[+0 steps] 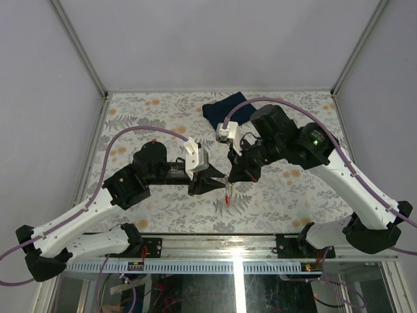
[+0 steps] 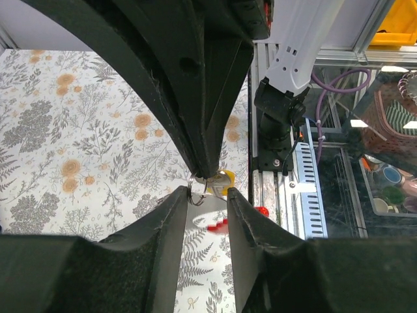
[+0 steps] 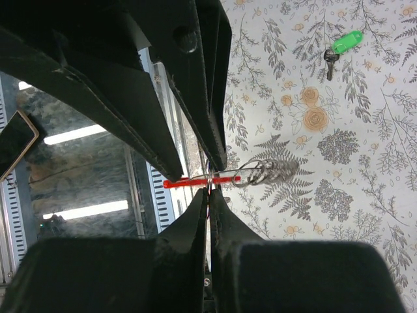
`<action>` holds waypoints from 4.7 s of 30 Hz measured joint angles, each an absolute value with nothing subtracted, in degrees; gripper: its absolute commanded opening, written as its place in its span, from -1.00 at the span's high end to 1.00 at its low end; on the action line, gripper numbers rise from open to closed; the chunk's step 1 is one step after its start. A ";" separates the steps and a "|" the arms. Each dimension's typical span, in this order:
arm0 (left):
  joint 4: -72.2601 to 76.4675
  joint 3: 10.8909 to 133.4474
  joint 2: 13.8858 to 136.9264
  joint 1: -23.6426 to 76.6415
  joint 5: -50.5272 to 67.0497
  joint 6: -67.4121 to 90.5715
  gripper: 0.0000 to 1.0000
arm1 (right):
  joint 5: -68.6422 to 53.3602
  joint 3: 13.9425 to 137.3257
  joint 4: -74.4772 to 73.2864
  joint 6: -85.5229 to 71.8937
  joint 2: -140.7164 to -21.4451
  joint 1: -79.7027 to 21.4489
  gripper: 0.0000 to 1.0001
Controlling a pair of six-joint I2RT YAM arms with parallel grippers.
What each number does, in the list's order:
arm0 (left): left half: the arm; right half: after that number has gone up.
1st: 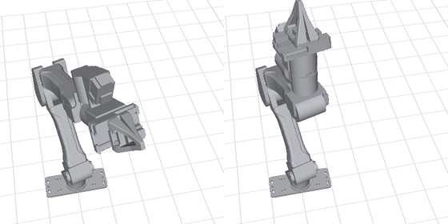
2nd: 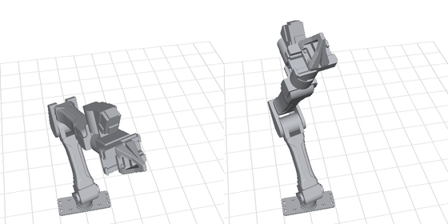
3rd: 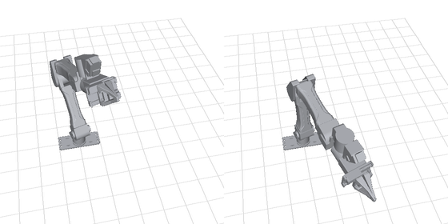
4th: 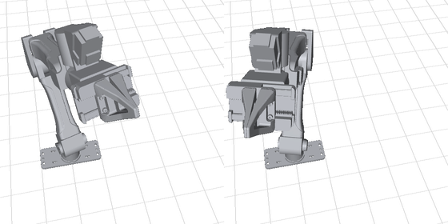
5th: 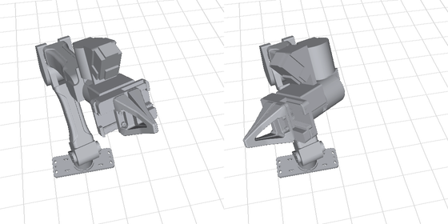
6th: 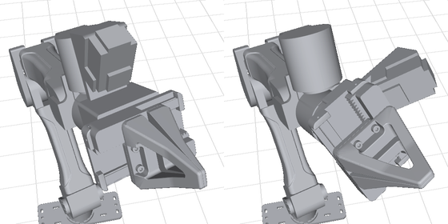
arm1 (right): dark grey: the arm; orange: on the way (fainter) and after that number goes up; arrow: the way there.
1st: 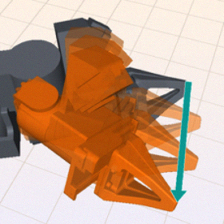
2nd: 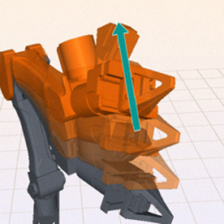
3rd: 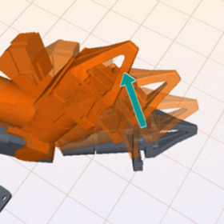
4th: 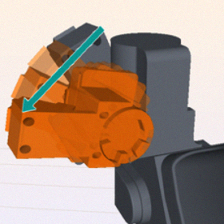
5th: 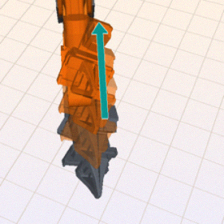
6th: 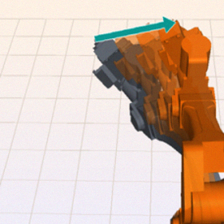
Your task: Put the keys on the keyring
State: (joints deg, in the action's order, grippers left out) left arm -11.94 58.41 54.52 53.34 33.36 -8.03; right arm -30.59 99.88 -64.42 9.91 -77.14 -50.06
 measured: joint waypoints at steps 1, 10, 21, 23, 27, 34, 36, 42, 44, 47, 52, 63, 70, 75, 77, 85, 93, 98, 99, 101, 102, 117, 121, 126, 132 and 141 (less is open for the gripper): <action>-12.21 58.46 54.59 53.36 33.41 -8.23 0.45 | -30.59 99.90 -64.42 9.93 -77.17 -50.11 1.00; -13.78 59.35 55.72 53.65 33.47 -9.17 0.59 | -30.79 99.90 -64.55 10.11 -77.19 -50.35 1.00; -13.98 59.72 55.99 53.65 33.50 -9.67 0.81 | -30.94 99.88 -64.69 10.13 -77.21 -50.43 1.00; -14.00 59.94 56.05 53.65 33.47 -9.74 0.98 | -30.96 99.85 -64.66 10.15 -77.21 -50.48 1.00; -14.02 60.07 56.07 53.65 33.34 -9.76 1.00 | -31.09 99.66 -64.64 10.13 -77.21 -50.70 1.00; -14.28 60.05 55.77 53.65 31.83 -9.19 1.00 | -30.98 98.56 -63.11 9.76 -76.82 -50.72 0.82; -14.22 59.86 55.29 53.65 31.20 -8.56 1.00 | -30.79 97.69 -61.65 9.15 -76.07 -50.70 0.60; -11.11 56.84 51.46 53.98 28.69 -5.65 1.00 | -27.46 92.51 -52.56 6.00 -70.81 -50.74 0.28; -9.54 55.05 49.89 54.02 27.66 -4.21 1.00 | -25.17 89.17 -47.94 4.25 -67.20 -50.74 0.24; -6.68 52.36 47.72 54.02 25.71 -2.00 1.00 | -22.02 84.88 -41.69 1.54 -62.61 -50.74 0.21; 0.60 47.07 44.03 54.02 21.96 2.33 1.00 | -16.82 75.83 -28.80 -5.56 -54.52 -50.74 0.21; 18.59 38.24 39.09 52.29 16.75 12.56 1.00 | -18.87 67.79 -13.06 -19.51 -52.01 -48.05 0.21; 29.61 35.14 39.16 48.01 18.00 19.66 1.00 | -28.56 62.19 -2.22 -28.27 -52.03 -43.62 0.22; 36.38 34.37 40.56 46.37 19.92 23.68 1.00 | -31.77 59.68 4.14 -33.52 -52.03 -43.38 0.26; 37.87 34.37 41.15 46.17 20.73 24.60 1.00 | -32.51 58.76 6.24 -35.27 -52.03 -43.33 0.27; 40.38 34.37 42.54 46.11 23.51 26.17 1.00 | -32.73 56.47 12.23 -40.34 -52.23 -43.33 0.28; 40.40 34.37 42.54 46.11 24.58 26.33 1.00 | -35.05 56.05 15.40 -42.65 -53.43 -43.33 0.38; 40.40 34.39 42.57 46.13 24.64 26.33 1.00 | -36.77 56.01 16.19 -43.53 -54.26 -43.33 0.48; 40.38 34.39 42.59 46.11 24.64 26.33 1.00 | -37.01 55.94 16.19 -43.59 -54.30 -43.33 0.50; 40.38 34.39 42.68 46.11 24.67 26.33 1.00 | -37.36 55.94 16.21 -43.72 -54.37 -43.33 0.53; 40.38 34.39 42.76 46.11 24.67 26.33 1.00 | -37.58 55.94 16.21 -43.81 -54.37 -43.33 0.55; 40.34 34.72 43.18 46.13 24.71 26.30 1.00 | -38.70 55.55 16.21 -44.25 -54.87 -43.33 0.79; 40.32 34.72 43.16 46.11 24.69 26.28 1.00 | -38.70 55.40 16.21 -44.40 -54.92 -43.31 0.95; 40.29 34.83 43.16 46.11 24.71 26.26 1.00 | -38.59 55.40 16.21 -44.66 -54.92 -43.31 1.00; 40.23 35.03 43.16 46.11 24.71 26.22 1.00 | -38.33 55.29 16.19 -45.52 -54.85 -43.31 1.00; 39.66 35.03 43.24 46.06 25.26 26.00 1.00 | -38.00 52.82 17.56 -47.62 -54.41 -43.31 1.00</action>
